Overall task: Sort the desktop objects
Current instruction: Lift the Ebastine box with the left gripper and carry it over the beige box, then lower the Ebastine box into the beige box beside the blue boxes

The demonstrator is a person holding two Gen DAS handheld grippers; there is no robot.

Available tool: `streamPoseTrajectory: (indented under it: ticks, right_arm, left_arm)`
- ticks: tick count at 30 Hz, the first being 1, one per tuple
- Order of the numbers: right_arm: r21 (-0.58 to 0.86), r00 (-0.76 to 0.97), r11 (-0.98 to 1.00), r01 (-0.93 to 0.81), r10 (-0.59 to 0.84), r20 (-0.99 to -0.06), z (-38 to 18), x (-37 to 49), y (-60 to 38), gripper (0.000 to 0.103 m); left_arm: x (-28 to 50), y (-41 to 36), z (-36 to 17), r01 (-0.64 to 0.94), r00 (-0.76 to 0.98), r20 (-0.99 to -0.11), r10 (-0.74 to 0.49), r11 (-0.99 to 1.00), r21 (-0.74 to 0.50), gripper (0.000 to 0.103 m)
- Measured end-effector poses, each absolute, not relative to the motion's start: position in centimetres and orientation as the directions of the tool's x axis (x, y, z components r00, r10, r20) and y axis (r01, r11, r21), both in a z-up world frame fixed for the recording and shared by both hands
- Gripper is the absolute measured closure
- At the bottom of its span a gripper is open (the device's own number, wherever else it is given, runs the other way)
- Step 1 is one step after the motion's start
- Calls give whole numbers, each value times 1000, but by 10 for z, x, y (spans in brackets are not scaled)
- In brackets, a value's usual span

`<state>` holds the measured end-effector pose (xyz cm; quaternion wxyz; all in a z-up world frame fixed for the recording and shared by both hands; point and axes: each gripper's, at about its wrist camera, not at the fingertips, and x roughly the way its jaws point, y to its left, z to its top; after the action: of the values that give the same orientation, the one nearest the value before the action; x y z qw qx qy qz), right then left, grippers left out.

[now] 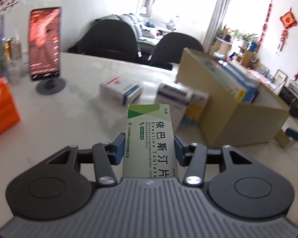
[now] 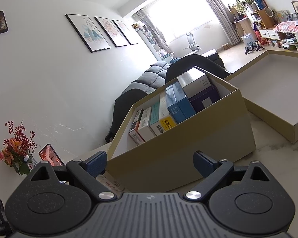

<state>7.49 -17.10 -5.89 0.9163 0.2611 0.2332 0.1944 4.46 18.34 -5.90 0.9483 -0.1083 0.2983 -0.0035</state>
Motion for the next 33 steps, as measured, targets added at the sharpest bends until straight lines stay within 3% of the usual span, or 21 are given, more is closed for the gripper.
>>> streamPoseTrajectory:
  ticks: [11, 19, 33]
  right_arm:
    - [577, 822, 786, -223, 470, -322, -59, 77, -177, 8]
    - [555, 832, 804, -214, 448, -328, -55, 77, -181, 8]
    - [363, 843, 928, -84, 260, -470, -46, 102, -197, 5]
  left_arm:
    - [98, 147, -19, 50, 861, -485, -153, 975, -218, 55]
    - [139, 118, -8, 99, 849, -489, -202, 968, -229, 55]
    - [184, 85, -10, 123, 820, -526, -225, 967, -221, 55]
